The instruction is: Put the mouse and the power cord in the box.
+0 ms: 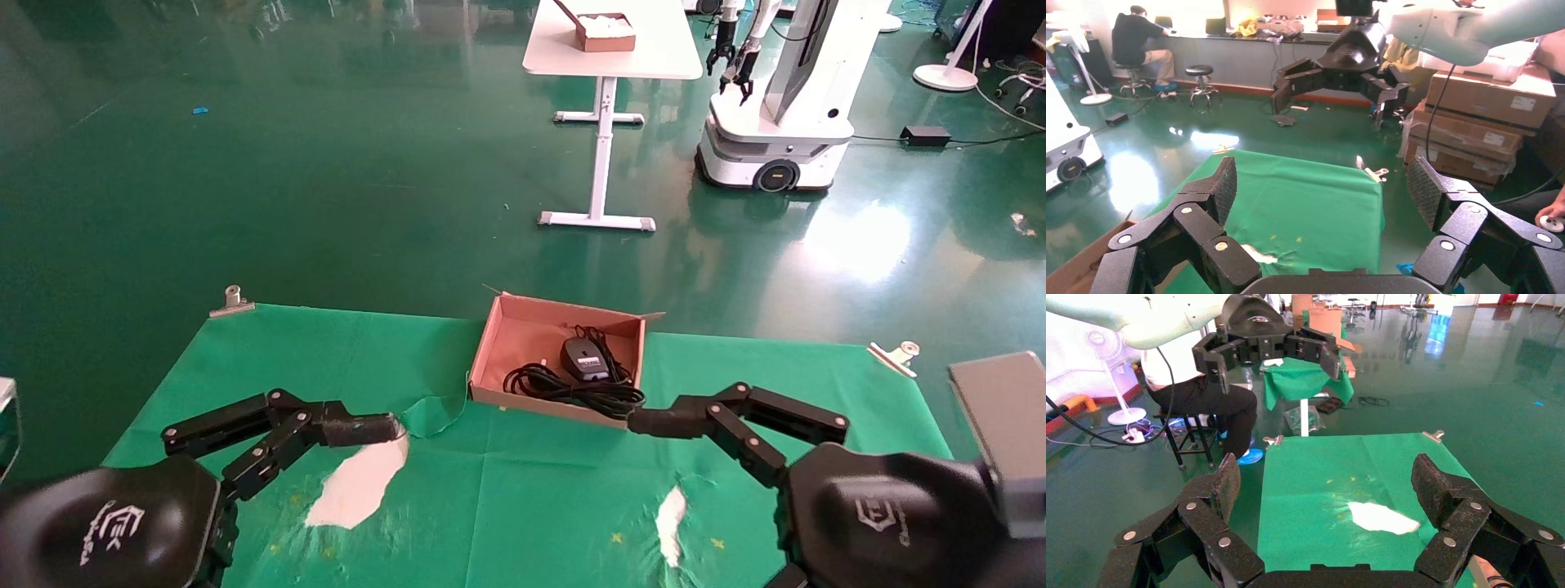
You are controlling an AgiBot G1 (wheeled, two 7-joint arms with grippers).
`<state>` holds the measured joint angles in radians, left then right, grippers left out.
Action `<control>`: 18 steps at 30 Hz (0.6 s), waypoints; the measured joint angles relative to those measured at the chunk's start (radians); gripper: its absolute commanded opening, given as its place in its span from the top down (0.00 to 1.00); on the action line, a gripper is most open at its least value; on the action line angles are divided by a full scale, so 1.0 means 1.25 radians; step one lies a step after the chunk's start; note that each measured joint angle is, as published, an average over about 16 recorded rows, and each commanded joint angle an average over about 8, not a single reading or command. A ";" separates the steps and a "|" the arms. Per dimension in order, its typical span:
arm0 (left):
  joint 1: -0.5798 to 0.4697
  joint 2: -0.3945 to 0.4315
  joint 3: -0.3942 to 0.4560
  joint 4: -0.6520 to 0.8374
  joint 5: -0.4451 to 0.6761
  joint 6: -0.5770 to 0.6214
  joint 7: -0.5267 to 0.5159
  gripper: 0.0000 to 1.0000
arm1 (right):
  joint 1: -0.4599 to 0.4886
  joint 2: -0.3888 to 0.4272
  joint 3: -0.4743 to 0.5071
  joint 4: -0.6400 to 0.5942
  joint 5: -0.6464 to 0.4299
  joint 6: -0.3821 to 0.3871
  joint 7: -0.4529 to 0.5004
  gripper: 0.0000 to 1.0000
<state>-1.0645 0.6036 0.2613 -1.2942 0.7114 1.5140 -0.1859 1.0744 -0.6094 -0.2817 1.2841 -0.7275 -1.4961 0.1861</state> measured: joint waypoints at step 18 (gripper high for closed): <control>-0.005 0.004 0.009 0.005 0.009 -0.009 -0.001 0.00 | 0.000 0.000 0.000 -0.001 0.000 0.000 0.000 0.00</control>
<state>-1.0702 0.6081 0.2724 -1.2877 0.7227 1.5026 -0.1866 1.0749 -0.6099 -0.2822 1.2832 -0.7281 -1.4956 0.1860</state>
